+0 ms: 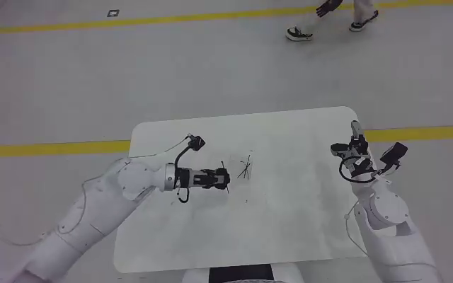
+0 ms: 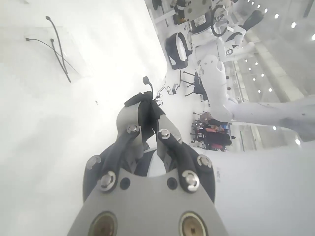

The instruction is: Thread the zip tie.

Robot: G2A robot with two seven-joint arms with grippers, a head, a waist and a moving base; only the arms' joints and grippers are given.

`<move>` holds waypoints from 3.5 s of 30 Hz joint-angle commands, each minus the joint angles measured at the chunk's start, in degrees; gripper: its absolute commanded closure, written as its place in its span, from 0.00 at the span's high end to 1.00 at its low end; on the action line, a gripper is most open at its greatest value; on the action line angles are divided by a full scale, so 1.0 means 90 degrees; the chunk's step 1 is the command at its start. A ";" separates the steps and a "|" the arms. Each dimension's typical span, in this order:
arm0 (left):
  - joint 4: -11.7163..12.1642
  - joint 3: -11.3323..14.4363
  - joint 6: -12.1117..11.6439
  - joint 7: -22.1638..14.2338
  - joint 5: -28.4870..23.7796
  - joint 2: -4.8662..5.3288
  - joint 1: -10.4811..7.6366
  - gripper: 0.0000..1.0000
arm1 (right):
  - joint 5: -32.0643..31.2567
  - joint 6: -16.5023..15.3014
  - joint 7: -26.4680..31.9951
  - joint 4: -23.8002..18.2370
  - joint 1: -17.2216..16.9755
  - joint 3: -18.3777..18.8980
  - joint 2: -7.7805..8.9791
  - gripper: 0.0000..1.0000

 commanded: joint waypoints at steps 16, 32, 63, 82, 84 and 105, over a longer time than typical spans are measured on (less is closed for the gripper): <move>0.0042 -0.1239 0.0001 -0.1613 -0.0076 -0.0464 0.0585 0.00 | 0.0000 0.0000 0.0000 0.0000 0.0000 0.0000 0.0000 1.00; 0.0134 -0.1025 0.0000 -0.2079 0.0518 -0.0615 0.0293 0.00 | 0.0000 0.0000 0.0000 0.0000 0.0000 0.0000 0.0000 1.00; 0.0189 -0.1106 0.0000 -0.2249 0.0418 -0.0646 0.0280 0.00 | -0.2534 -0.0093 0.1770 0.0110 0.1413 -0.1519 -0.0042 1.00; 0.0189 -0.1106 0.0000 -0.2249 0.0418 -0.0646 0.0280 0.00 | -0.2534 -0.0093 0.1770 0.0110 0.1413 -0.1519 -0.0042 1.00; 0.0189 -0.1106 0.0000 -0.2249 0.0418 -0.0646 0.0280 0.00 | -0.2534 -0.0093 0.1770 0.0110 0.1413 -0.1519 -0.0042 1.00; 0.0189 -0.1106 0.0000 -0.2249 0.0418 -0.0646 0.0280 0.00 | -0.2638 -0.0718 0.3938 0.0844 0.2486 -0.2496 -0.0097 1.00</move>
